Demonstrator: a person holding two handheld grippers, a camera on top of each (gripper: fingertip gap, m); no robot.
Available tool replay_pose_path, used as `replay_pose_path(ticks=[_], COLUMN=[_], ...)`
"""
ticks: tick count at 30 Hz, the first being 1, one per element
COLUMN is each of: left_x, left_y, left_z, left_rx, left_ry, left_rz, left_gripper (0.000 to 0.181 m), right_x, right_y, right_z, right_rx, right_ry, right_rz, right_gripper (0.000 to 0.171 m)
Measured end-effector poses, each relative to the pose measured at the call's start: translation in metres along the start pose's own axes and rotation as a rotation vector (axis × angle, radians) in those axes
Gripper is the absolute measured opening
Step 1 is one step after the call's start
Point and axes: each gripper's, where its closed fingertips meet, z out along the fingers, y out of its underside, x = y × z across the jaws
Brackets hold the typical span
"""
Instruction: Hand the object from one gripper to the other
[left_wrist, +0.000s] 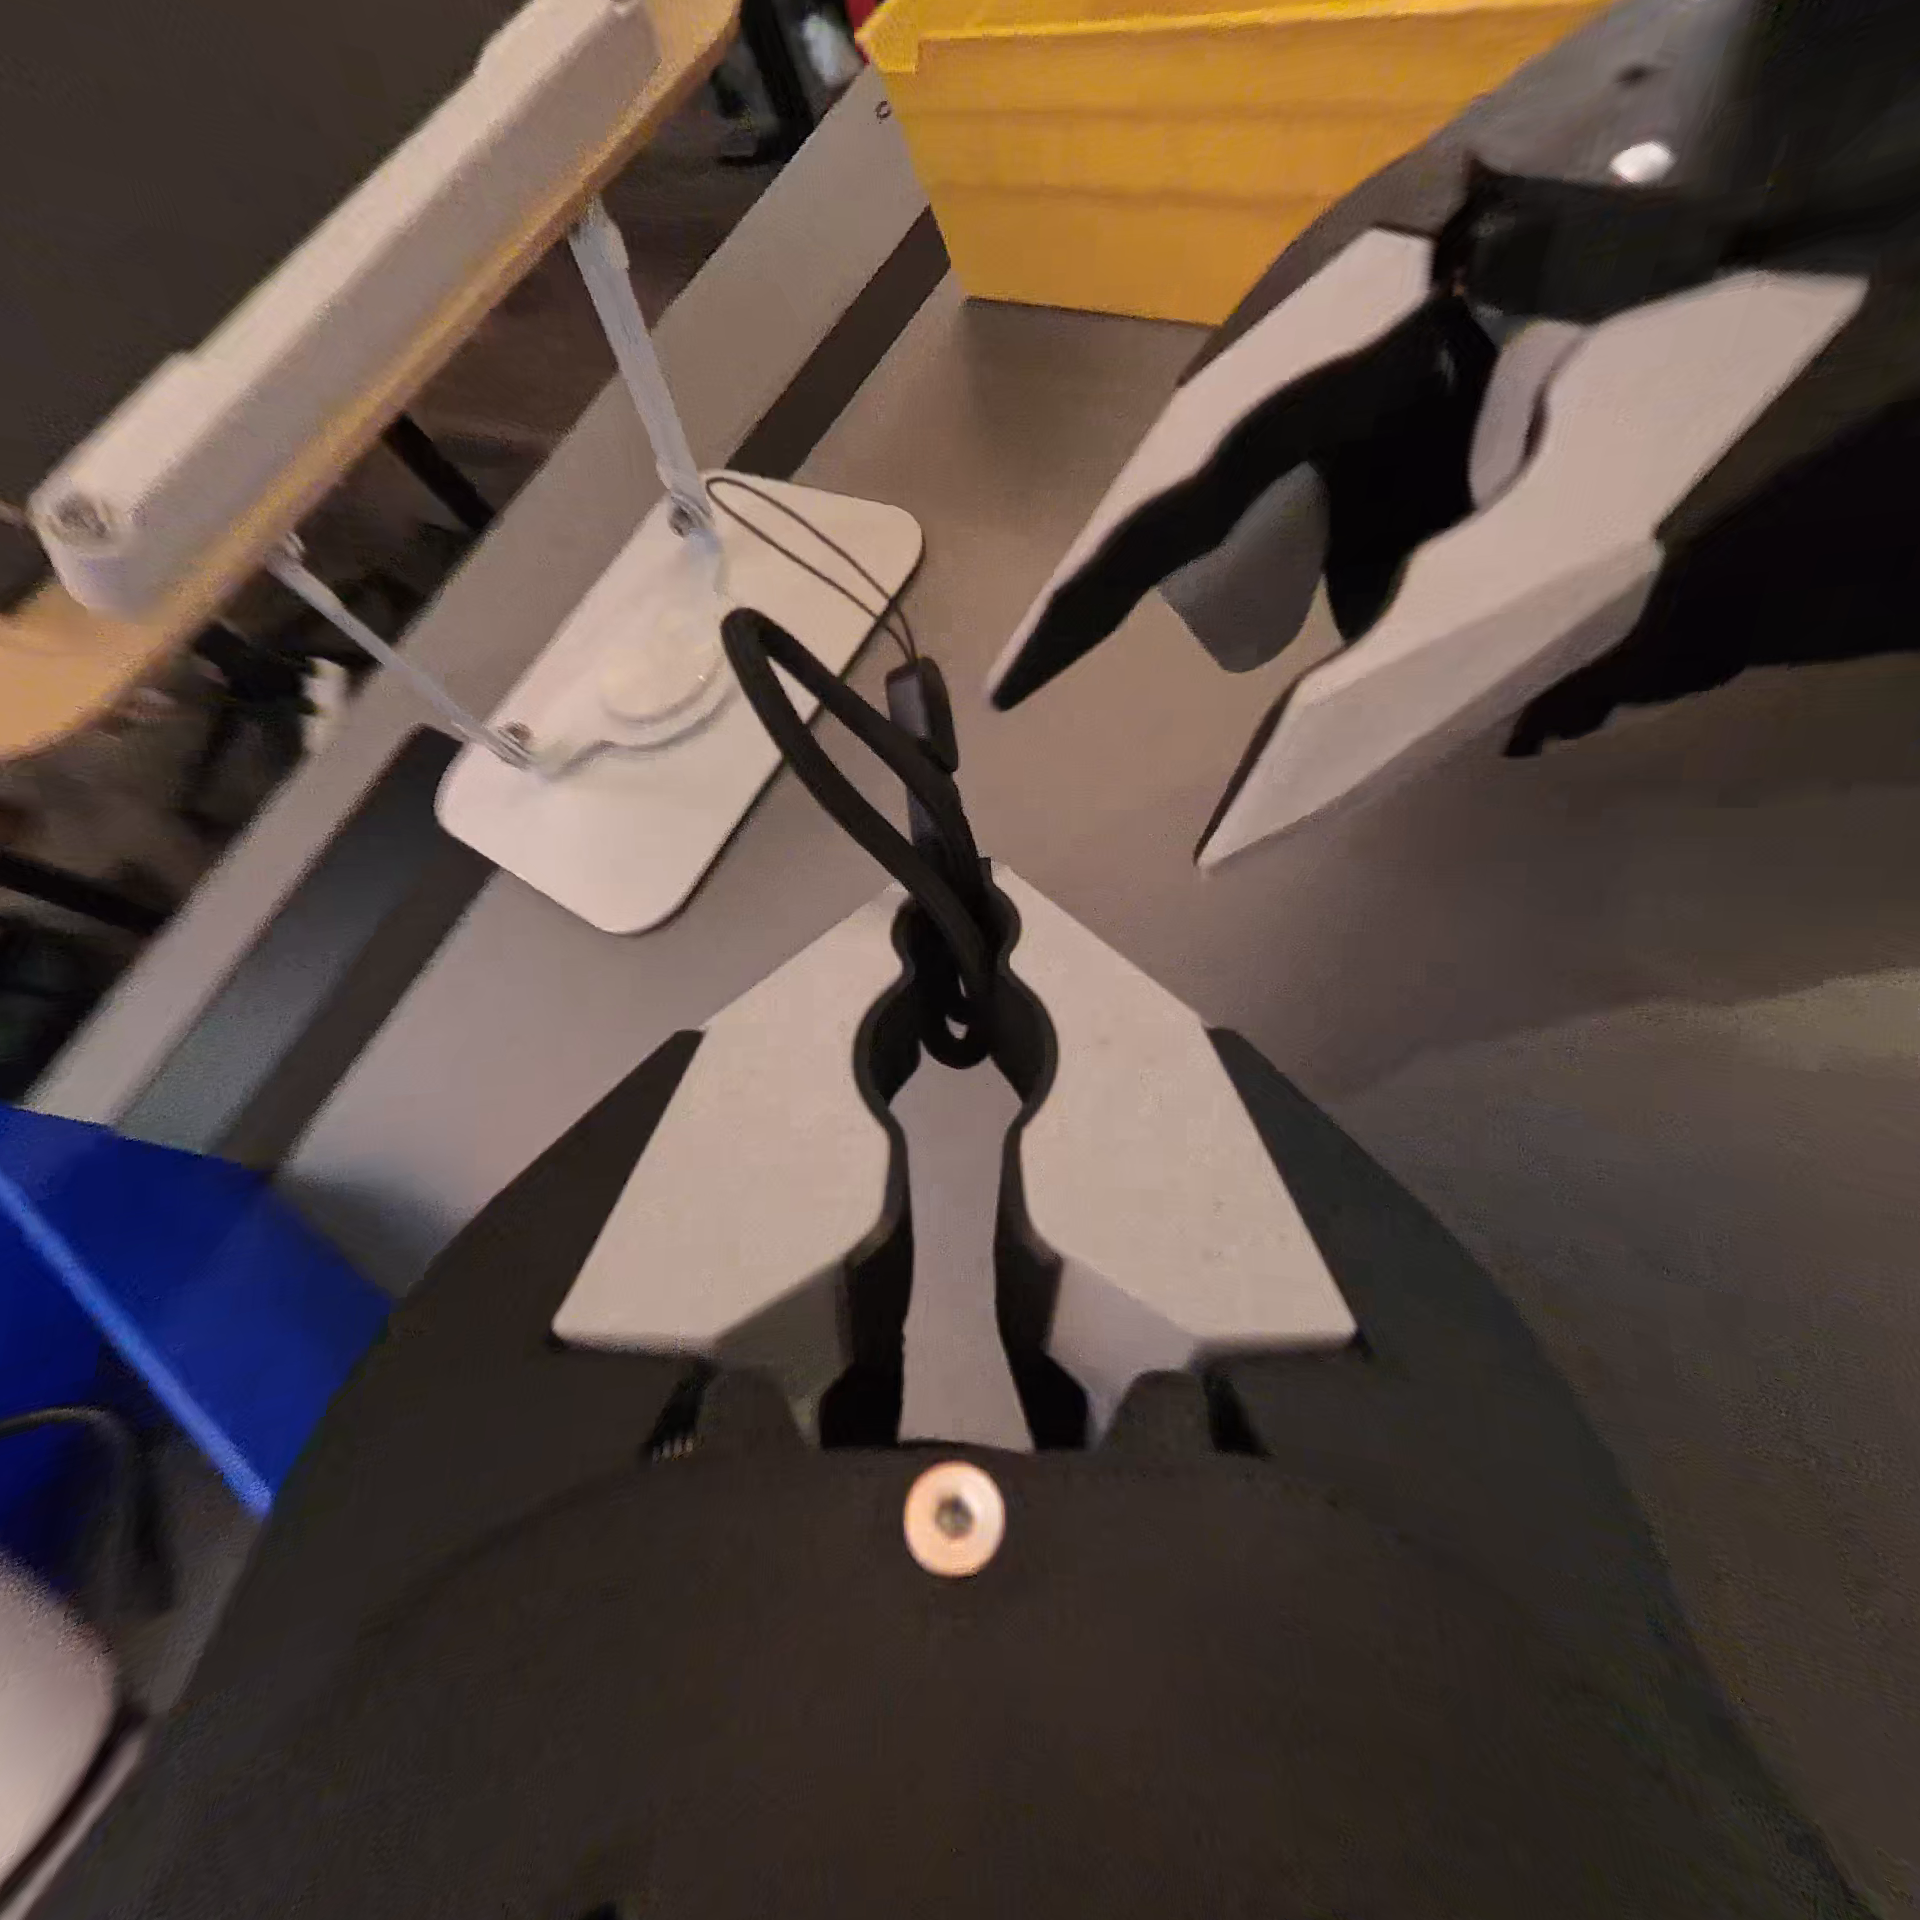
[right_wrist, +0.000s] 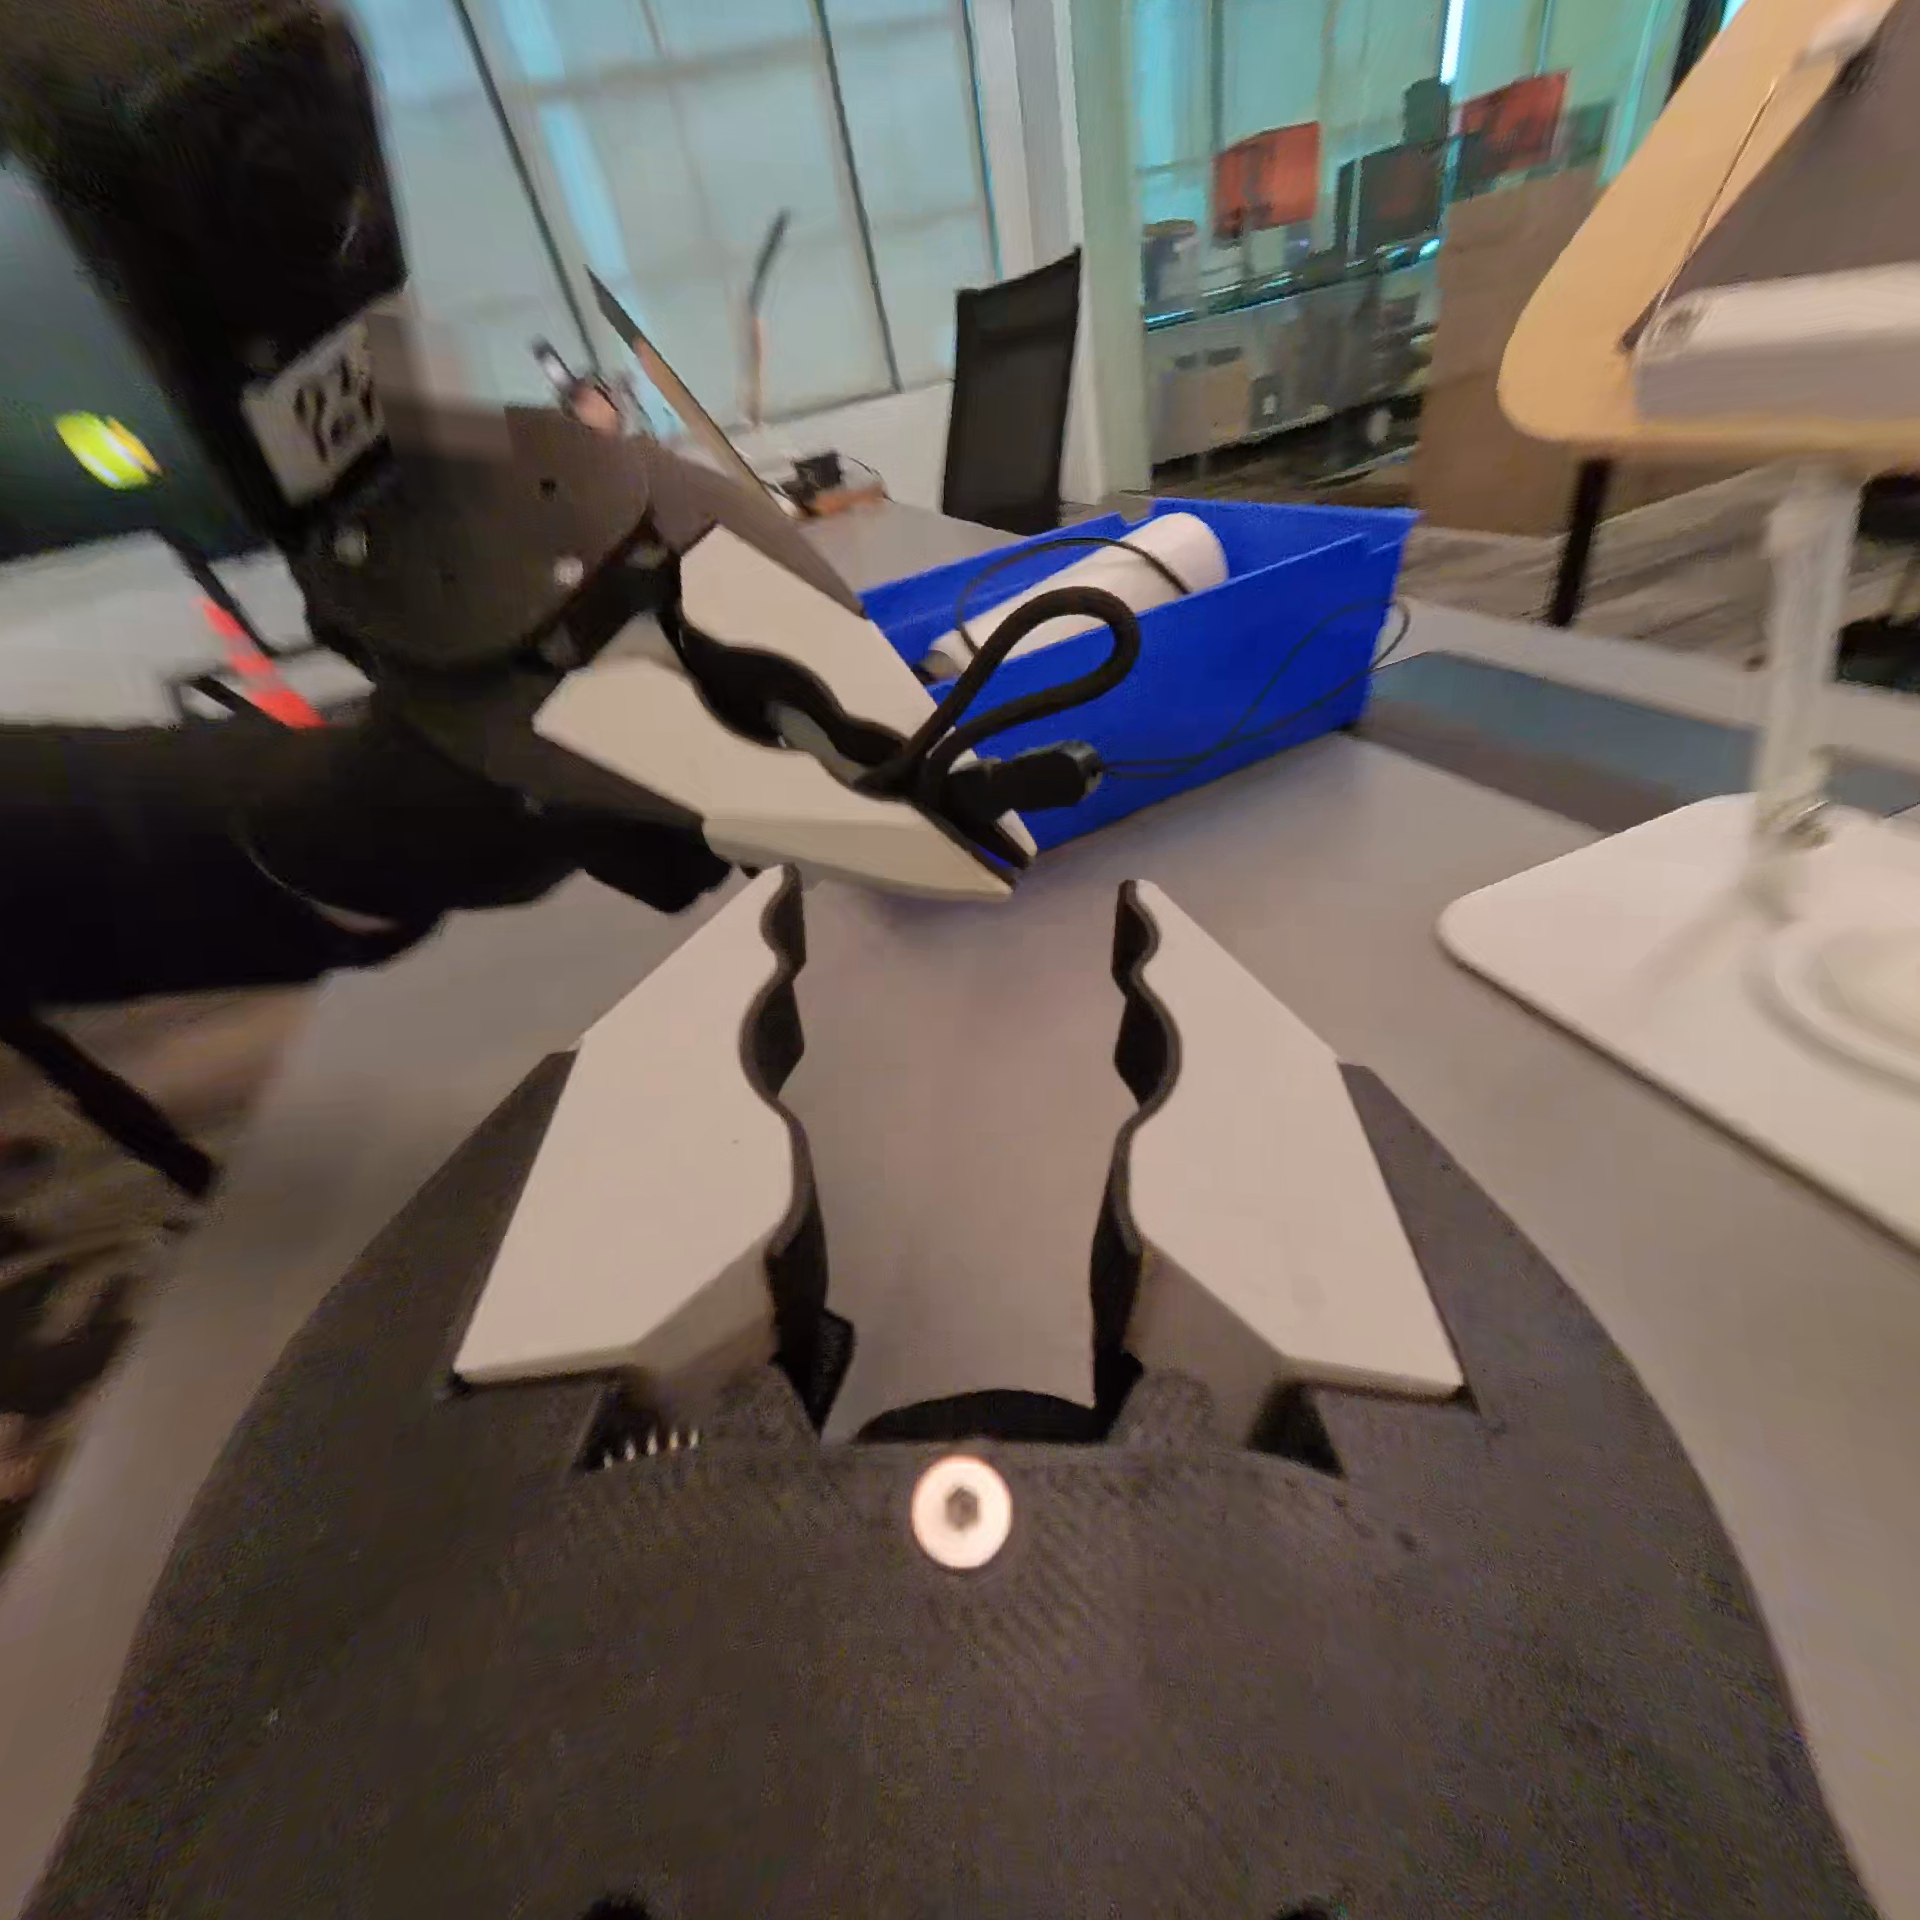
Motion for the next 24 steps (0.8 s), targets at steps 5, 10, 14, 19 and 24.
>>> replay_pose_path(ticks=[5, 10, 14, 19, 24], left_x=[0.008, 0.013, 0.012, 0.015, 0.034], left_y=[-0.002, 0.000, -0.002, -0.004, -0.009], left_z=[0.010, 0.019, 0.019, 0.018, 0.012], left_rx=[-0.051, -0.107, -0.119, -0.098, -0.008], left_ry=[-0.145, -0.216, -0.259, -0.231, 0.050], left_rz=[0.251, 0.402, 0.452, 0.428, 0.158], left_gripper=[0.004, 0.004, 0.004, 0.006, 0.056], right_x=[-0.003, 0.004, 0.004, 0.005, 0.008], right_y=[-0.005, -0.006, -0.009, -0.011, -0.021], right_z=[0.000, -0.004, -0.008, -0.010, -0.017], right_rx=[0.069, 0.088, 0.097, 0.101, 0.112], right_ry=[-0.073, -0.062, -0.079, -0.063, -0.037], right_rz=[0.184, 0.243, 0.249, 0.210, 0.105], right_gripper=[0.055, 0.031, 0.012, 0.011, 0.011])
